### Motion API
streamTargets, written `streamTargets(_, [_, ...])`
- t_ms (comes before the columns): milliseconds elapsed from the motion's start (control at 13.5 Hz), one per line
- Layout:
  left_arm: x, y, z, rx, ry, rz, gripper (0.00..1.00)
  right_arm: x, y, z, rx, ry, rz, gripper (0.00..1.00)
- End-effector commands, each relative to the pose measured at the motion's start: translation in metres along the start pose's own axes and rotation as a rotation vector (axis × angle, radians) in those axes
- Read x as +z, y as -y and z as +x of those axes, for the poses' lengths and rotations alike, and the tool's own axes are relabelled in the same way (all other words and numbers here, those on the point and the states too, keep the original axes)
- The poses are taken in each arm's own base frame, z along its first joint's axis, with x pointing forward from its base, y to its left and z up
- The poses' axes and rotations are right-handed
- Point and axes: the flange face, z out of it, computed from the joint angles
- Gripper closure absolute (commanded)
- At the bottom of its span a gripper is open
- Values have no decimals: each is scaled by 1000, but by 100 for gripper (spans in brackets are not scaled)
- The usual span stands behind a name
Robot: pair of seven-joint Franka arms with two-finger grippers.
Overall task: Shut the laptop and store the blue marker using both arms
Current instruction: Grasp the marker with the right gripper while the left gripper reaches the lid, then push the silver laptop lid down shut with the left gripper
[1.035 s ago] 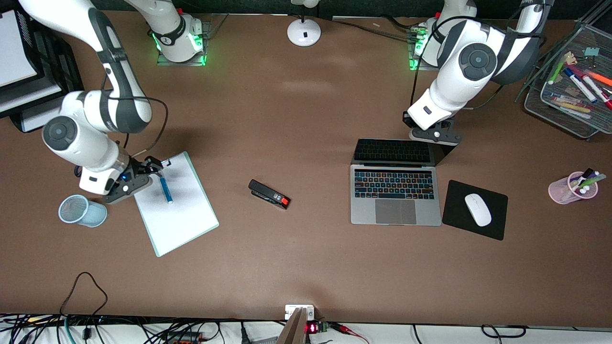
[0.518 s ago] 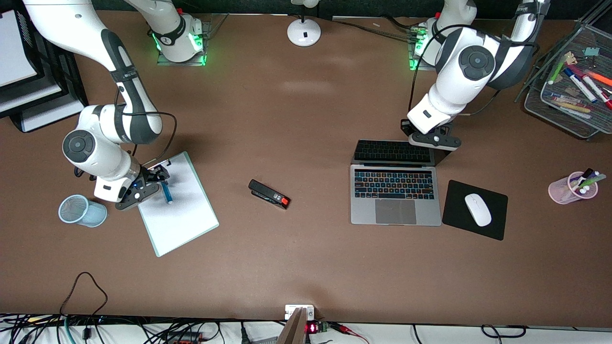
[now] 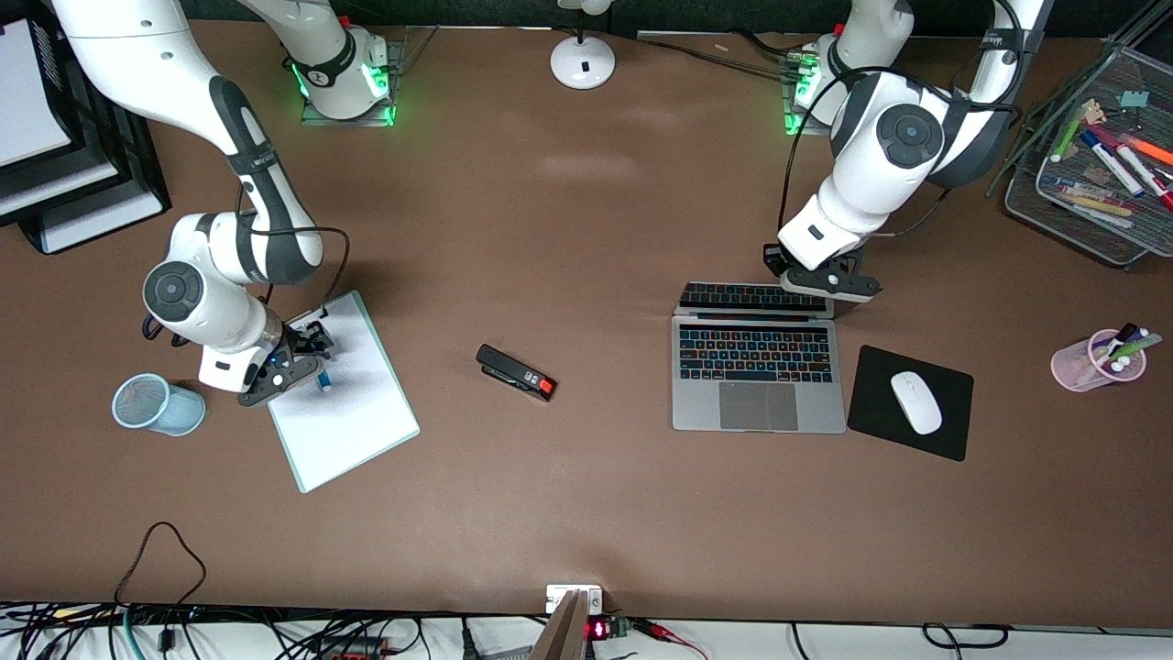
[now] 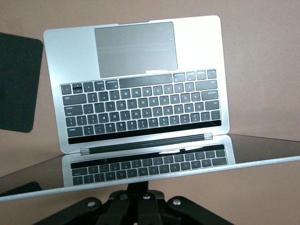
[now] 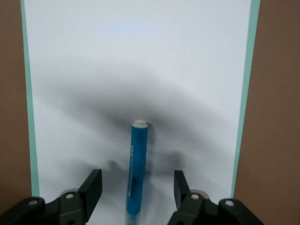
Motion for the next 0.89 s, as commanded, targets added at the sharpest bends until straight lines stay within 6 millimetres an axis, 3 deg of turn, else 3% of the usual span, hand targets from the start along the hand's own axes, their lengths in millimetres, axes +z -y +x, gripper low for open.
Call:
streamTargets(0, [-7, 1, 11, 37, -33, 21, 100, 2, 3, 7, -21, -6, -5, 32])
streamTargets(296, [-3, 2, 26, 45, -60, 15, 100, 11, 0, 13, -24, -3, -6, 37])
streamTargets(813, [33, 19, 61, 63, -138, 5, 100, 25, 0, 16, -26, 9, -2, 49])
